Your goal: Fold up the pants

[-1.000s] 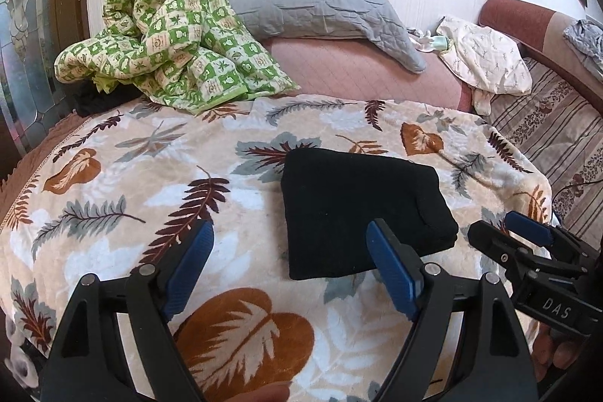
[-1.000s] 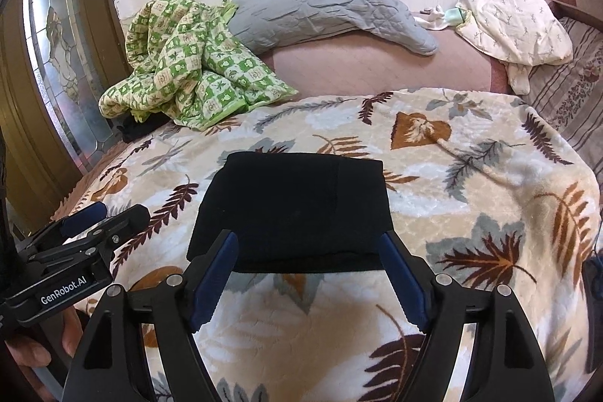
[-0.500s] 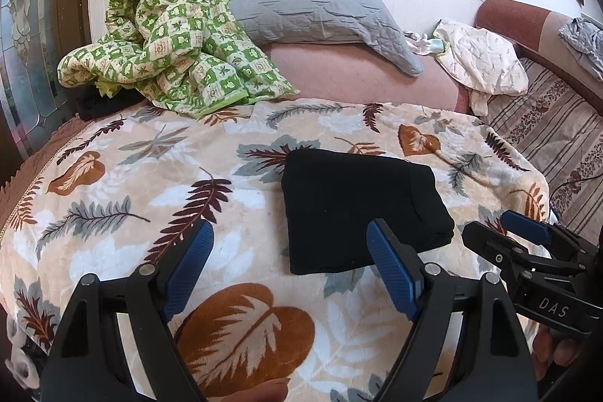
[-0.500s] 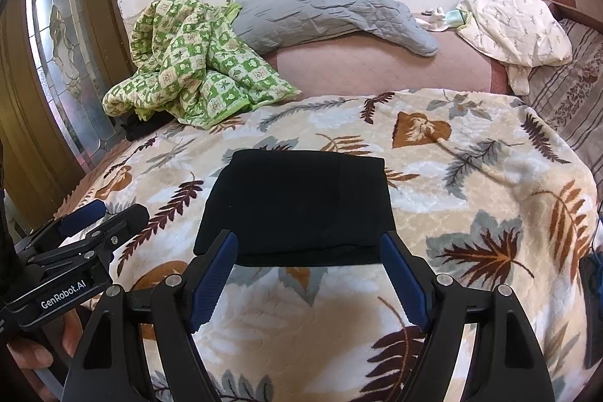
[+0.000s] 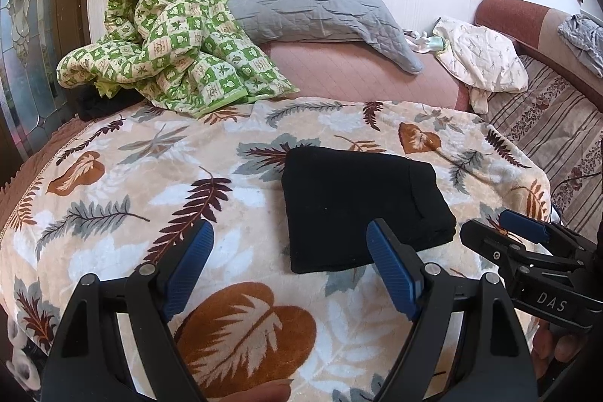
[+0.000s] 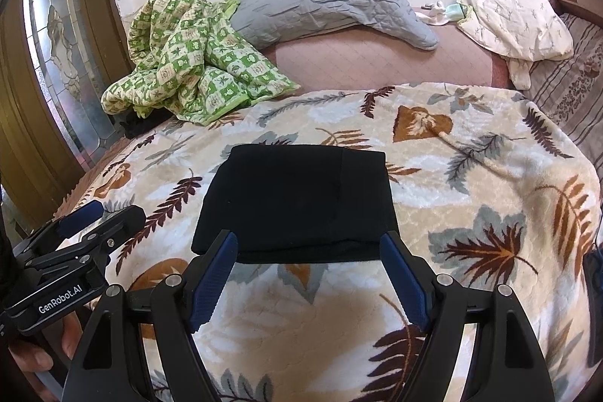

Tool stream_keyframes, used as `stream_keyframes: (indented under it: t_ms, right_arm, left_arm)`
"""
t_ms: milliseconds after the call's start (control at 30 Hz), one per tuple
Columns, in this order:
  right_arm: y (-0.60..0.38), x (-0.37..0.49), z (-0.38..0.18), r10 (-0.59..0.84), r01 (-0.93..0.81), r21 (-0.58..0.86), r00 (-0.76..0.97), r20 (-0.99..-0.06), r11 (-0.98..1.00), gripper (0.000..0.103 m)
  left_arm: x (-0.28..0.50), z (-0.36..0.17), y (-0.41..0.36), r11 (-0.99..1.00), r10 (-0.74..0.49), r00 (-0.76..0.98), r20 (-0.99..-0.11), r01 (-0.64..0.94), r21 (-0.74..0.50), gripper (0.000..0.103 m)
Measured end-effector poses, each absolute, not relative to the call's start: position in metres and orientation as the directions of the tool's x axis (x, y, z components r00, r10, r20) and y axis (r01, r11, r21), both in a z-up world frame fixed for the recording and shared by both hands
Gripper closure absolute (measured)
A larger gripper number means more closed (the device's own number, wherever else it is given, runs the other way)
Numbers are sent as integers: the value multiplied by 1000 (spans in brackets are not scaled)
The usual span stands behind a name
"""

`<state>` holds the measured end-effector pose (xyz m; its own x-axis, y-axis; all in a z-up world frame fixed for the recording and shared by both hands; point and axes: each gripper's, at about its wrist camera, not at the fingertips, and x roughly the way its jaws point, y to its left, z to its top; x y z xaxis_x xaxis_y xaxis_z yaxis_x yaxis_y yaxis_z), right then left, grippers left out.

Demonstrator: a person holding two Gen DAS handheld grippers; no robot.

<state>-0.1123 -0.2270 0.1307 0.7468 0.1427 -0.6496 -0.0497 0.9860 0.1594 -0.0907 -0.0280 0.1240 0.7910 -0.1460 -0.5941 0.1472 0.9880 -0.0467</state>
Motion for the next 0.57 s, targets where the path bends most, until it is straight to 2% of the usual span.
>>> stream_keyframes:
  t_ms: [567]
  right_arm:
    - [-225,-110,128,145,-59,151,740,-656,987,23]
  left_arm:
    - [-86,119,-24,987,-151,782,-605,152,-49,19]
